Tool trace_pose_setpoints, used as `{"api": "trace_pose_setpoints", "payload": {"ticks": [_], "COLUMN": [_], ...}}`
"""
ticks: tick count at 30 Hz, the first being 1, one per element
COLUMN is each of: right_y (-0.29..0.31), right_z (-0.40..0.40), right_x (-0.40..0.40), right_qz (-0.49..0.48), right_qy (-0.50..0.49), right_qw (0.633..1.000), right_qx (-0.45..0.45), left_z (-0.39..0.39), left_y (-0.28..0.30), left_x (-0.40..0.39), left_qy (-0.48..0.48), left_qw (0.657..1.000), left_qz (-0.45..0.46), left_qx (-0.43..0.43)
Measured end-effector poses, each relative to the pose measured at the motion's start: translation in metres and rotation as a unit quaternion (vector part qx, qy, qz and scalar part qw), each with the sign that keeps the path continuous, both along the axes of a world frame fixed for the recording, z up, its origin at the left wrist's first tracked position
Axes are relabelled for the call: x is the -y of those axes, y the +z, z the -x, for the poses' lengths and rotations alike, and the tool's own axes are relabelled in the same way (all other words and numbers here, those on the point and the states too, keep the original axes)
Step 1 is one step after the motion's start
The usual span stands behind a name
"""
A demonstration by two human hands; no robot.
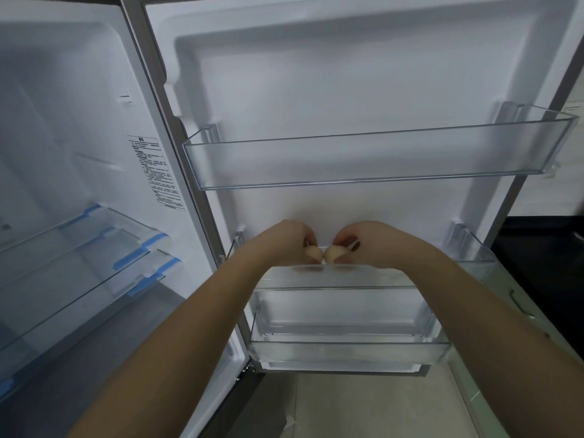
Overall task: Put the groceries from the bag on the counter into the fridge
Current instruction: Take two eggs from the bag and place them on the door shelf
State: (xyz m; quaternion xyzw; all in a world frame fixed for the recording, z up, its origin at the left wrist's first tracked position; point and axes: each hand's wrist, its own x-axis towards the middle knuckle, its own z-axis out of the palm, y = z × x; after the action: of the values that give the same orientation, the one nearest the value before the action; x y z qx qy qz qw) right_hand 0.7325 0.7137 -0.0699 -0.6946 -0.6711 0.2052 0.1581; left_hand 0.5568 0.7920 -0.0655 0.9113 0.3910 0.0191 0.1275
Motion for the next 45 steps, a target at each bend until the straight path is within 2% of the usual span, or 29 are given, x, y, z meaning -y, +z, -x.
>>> {"api": "trace_pose_setpoints", "payload": {"ticks": [9,14,18,24,28,32,35,39,45], "right_y": [0.001,0.002,0.002,-0.006,-0.013,-0.022,-0.031,-0.042,-0.042], "right_z": [-0.006,-0.003,0.006,0.012,0.012,0.031,0.047,0.064,0.1], "right_x": [0.019,0.032,0.043,0.066,0.079,0.087,0.093,0.103,0.126], "right_qz": [-0.033,-0.029,-0.065,-0.173,-0.2,-0.223,-0.199,-0.18,-0.201], "right_qy": [-0.051,-0.059,-0.054,-0.076,-0.045,-0.018,-0.015,-0.006,0.026], "right_qw": [0.997,0.998,0.996,0.982,0.974,0.963,0.963,0.963,0.957], "right_qx": [-0.038,-0.024,0.01,0.028,0.092,0.149,0.182,0.201,0.209], "left_z": [0.001,0.011,0.019,0.032,0.041,0.052,0.062,0.077,0.106], "left_y": [-0.001,0.0,0.001,-0.004,-0.019,-0.027,-0.026,-0.02,-0.027], "left_x": [0.003,0.009,0.024,0.056,0.074,0.097,0.124,0.157,0.174], "left_qy": [0.017,0.072,0.087,0.061,0.046,0.07,0.098,0.125,0.155], "left_qw": [1.0,0.995,0.99,0.969,0.957,0.963,0.962,0.962,0.964], "left_qz": [0.008,0.026,-0.046,-0.24,-0.287,-0.258,-0.248,-0.237,-0.199], "left_qx": [0.004,0.061,0.1,0.014,0.005,-0.039,-0.061,-0.058,-0.089]}}
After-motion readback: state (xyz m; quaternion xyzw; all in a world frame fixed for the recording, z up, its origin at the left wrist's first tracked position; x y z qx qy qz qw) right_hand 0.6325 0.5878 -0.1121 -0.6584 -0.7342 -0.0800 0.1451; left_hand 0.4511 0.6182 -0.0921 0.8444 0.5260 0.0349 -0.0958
